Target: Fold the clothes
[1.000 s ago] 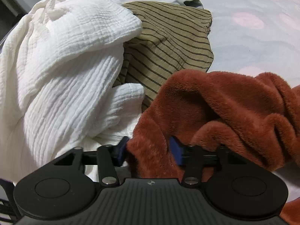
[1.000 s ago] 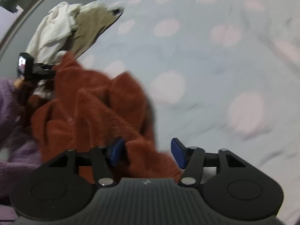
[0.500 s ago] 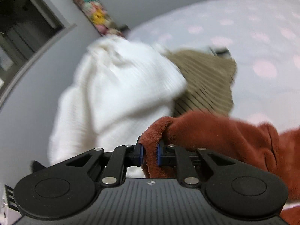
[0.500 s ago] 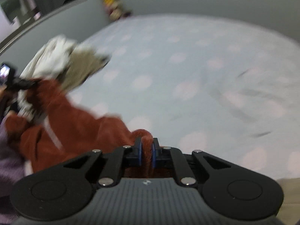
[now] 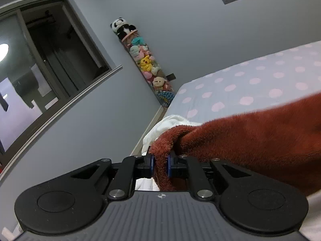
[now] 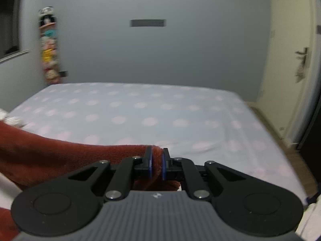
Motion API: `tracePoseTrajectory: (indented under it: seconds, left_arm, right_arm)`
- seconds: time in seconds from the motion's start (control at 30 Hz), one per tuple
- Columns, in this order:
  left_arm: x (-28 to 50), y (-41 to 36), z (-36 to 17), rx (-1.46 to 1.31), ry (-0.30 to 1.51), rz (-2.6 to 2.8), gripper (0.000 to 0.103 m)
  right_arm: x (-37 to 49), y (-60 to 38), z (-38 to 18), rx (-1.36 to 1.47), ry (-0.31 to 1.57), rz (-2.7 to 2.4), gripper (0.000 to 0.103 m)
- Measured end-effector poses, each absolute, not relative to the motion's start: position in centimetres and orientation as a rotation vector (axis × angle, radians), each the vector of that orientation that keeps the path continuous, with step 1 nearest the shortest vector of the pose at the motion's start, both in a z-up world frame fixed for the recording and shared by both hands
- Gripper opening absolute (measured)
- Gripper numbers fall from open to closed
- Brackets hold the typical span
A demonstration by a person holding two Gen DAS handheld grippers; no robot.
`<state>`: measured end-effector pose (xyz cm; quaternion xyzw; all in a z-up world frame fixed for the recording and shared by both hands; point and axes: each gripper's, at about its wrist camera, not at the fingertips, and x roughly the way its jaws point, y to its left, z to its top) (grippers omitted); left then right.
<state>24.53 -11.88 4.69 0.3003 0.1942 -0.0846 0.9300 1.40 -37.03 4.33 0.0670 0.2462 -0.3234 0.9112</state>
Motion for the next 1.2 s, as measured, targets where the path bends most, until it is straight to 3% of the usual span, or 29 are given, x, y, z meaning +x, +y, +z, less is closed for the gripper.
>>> tracePoseTrajectory:
  seconds: [0.4,0.77,0.9,1.03,1.2]
  left_arm:
    - [29.5,-17.3,-2.3,0.747,0.529,-0.222,0.010]
    - [36.5,-22.0,-8.2,0.869,0.621,-0.173,0.012]
    - [37.6,-23.1,-10.0,0.887,0.669,-0.186,0.024]
    - [37.6,-23.3,-10.8,0.894,0.677,-0.203,0.040]
    - [37.1,-21.6,-9.8,0.807,0.690,-0.224,0.049]
  right_arm:
    - [4.3,-42.6,1.2,0.152,0.594,-0.772,0.009]
    - [15.9,-47.5,-7.1,0.238,0.723,-0.769,0.010]
    - [18.1,-49.0,-9.7,0.286,0.769,-0.768,0.014]
    - [18.1,-49.3,-10.4,0.275,0.772,-0.804,0.034]
    - [15.6,-48.6,-9.7,0.311,0.748,-0.770,0.035]
